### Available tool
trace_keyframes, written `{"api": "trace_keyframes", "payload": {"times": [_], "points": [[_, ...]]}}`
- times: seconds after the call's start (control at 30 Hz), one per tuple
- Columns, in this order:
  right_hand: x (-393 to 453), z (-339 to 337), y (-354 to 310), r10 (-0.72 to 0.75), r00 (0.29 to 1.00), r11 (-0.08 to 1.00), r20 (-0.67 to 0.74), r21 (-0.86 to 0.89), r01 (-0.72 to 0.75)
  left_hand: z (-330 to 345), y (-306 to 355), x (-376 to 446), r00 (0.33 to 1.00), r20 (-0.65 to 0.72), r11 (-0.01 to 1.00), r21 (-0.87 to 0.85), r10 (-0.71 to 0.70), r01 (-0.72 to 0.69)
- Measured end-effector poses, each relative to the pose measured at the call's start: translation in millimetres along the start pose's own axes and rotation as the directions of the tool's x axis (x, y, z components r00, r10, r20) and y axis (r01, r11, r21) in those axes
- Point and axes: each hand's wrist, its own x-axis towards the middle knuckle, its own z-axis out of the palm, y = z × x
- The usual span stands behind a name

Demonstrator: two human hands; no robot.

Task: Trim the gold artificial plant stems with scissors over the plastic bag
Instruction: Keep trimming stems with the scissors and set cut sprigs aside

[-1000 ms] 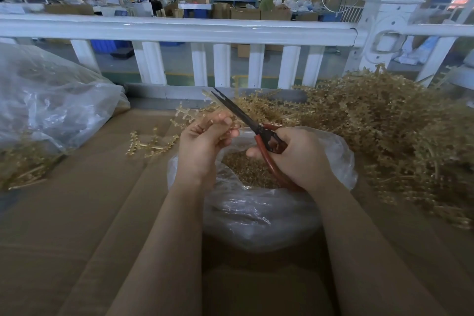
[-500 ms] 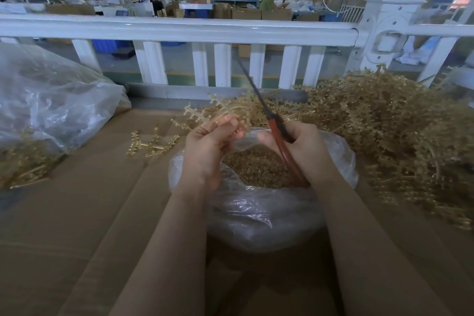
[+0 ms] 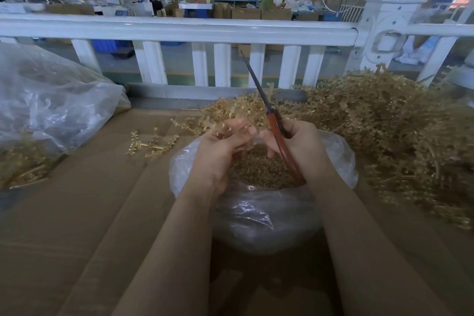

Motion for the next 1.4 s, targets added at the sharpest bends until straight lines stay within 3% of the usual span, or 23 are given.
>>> {"api": "trace_keyframes", "payload": {"times": [0.27,0.47,0.77,0.93,1.23,1.4], "points": [[1,-1,2,-0.034,0.999,0.999,-0.026,-0.008,0.034,-4,2,2,1.000,-0.024,0.999,-0.038,0.001,-0.002],[2,1,3,-0.047,0.999,0.998,-0.005,-0.042,0.047,-5,1,4,0.994,-0.078,0.996,-0.028,0.078,-0.081],[-2,-1,13,-0.153,0.987,0.888,0.057,-0.431,0.162,-10,0,7,0.963,-0.177,0.972,-0.081,0.201,-0.218],[-3,-2,15,-0.198,0.976,0.819,0.090,-0.531,0.215,-11,-3,11,0.958,-0.193,0.972,-0.053,0.213,-0.227],[-4,-3,14,-0.343,0.939,0.722,0.023,-0.633,0.279,-8,-1,8,0.969,-0.122,0.972,-0.070,0.215,-0.224],[-4,-3,13,-0.373,0.928,0.717,0.006,-0.633,0.292,-8,0,7,0.974,-0.114,0.974,-0.089,0.198,-0.209]]}}
